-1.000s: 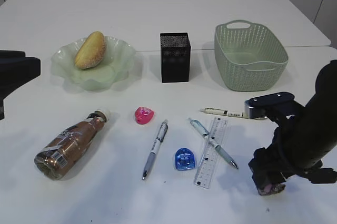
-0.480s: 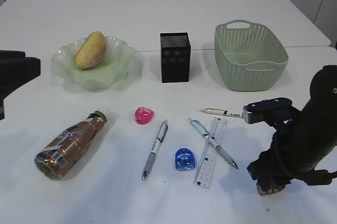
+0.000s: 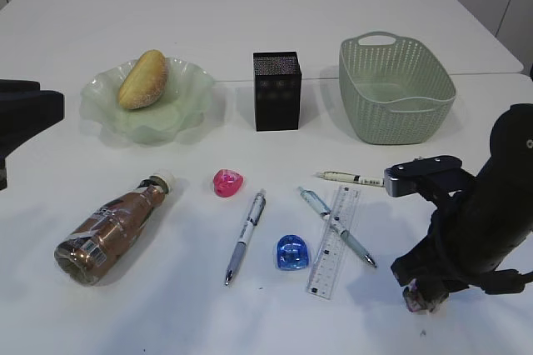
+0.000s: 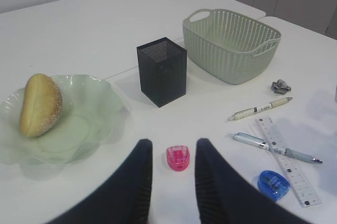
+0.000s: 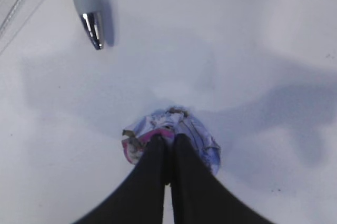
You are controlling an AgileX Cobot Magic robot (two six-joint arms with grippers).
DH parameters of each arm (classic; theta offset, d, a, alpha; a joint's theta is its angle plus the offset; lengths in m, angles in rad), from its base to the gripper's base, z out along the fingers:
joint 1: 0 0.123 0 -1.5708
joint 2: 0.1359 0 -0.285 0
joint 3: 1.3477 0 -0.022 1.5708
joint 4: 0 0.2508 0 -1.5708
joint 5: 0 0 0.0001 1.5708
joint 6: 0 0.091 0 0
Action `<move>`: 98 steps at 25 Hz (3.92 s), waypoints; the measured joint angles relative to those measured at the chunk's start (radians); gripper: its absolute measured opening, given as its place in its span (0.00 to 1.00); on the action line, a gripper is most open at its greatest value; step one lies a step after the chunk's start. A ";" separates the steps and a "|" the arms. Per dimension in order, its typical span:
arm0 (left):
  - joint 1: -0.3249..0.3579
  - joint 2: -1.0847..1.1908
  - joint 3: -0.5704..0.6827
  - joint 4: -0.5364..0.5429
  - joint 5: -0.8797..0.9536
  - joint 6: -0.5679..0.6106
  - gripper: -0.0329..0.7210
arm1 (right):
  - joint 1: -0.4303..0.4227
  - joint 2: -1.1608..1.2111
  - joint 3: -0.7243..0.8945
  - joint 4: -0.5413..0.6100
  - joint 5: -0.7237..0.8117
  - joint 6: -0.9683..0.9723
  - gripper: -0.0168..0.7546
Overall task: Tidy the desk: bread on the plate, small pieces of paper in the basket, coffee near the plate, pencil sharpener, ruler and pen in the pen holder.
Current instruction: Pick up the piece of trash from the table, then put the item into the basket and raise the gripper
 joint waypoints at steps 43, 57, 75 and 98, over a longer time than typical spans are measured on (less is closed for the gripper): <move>0.000 0.027 0.000 0.011 0.429 -0.002 0.30 | -0.012 -0.152 -0.338 -0.266 -0.119 0.196 0.04; -0.002 0.162 0.000 0.693 0.644 -0.264 0.30 | -0.065 -0.079 -0.359 -0.273 -0.212 0.231 0.04; 0.142 0.168 -0.099 1.576 0.628 -1.255 0.30 | -0.135 0.184 -0.653 -0.273 -0.238 0.255 0.04; 0.241 0.267 -0.149 1.626 0.630 -1.781 0.30 | -0.169 0.483 -0.912 -0.269 -0.280 0.284 0.13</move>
